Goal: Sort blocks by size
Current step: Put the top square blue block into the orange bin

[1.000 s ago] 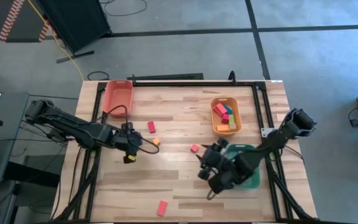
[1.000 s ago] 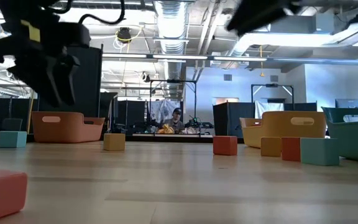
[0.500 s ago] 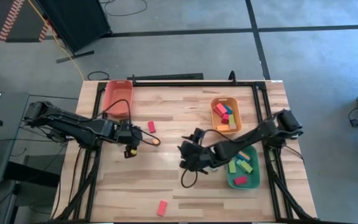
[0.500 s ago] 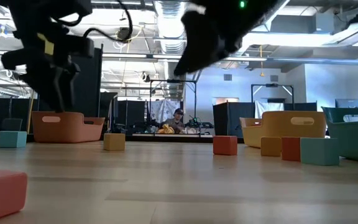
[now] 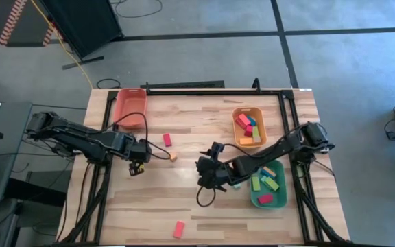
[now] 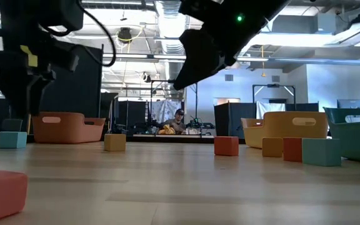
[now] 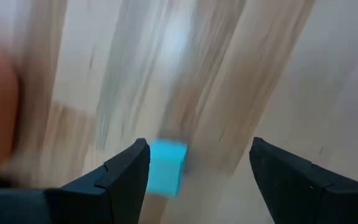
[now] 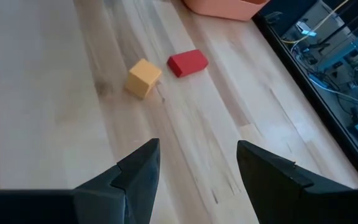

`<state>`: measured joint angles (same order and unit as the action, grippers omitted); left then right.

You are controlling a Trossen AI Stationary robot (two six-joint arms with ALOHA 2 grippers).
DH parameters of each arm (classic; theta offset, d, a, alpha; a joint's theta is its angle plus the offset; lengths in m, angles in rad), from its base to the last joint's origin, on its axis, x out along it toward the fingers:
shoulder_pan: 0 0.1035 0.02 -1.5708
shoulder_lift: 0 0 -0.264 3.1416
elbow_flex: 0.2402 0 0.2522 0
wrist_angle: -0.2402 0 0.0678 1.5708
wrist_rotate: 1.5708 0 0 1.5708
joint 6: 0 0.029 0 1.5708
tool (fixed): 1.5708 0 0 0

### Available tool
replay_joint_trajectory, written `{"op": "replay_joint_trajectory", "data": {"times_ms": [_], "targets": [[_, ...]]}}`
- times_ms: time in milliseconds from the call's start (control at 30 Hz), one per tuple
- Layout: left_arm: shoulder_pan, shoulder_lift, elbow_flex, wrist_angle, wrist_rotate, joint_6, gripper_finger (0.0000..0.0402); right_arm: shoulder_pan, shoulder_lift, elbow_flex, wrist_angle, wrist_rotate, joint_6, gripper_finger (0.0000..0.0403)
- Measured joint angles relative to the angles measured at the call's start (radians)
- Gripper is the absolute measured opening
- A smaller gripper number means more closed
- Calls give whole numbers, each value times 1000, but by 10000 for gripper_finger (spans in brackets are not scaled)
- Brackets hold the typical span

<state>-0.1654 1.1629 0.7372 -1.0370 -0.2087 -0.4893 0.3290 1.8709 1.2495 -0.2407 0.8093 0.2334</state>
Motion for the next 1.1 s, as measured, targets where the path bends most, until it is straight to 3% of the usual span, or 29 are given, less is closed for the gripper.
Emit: {"op": "replay_joint_trajectory", "data": {"times_ms": [267,567,1100], "targets": [[39,0,0,-108,21,-61,265,-4,0,0,6,-1,-16,244],[121,22,-41,-129,77,55,265,-6,0,0,53,-2,-59,244],[172,292,-46,-111,125,128,265,-2,-1,0,54,-9,-59,244]]}}
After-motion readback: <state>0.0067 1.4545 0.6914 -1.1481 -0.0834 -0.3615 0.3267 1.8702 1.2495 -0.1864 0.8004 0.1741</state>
